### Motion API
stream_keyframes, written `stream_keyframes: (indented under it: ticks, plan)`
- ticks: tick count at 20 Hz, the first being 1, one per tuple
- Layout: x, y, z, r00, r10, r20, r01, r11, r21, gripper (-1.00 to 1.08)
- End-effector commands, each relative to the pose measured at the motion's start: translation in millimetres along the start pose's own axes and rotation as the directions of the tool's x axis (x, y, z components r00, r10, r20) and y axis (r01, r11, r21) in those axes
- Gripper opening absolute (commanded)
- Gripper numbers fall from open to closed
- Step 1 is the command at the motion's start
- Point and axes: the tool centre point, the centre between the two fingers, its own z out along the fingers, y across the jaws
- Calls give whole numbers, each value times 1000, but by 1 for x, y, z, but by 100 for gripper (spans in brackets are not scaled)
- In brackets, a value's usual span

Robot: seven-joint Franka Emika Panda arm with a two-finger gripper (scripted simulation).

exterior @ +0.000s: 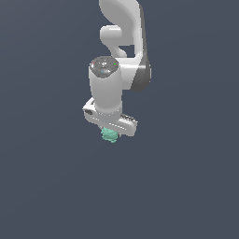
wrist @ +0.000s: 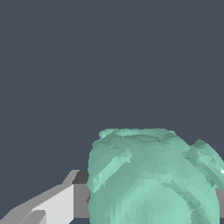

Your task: Pick up the object and move it to a goal position.

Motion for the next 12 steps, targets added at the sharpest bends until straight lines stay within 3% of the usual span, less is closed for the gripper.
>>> stream_keyframes:
  ticks: [1, 12]
  plan:
    - [7, 16, -27, 1000, 0, 0, 0, 1000, 0, -100]
    - [40, 80, -142, 1000, 0, 0, 0, 1000, 0, -100]
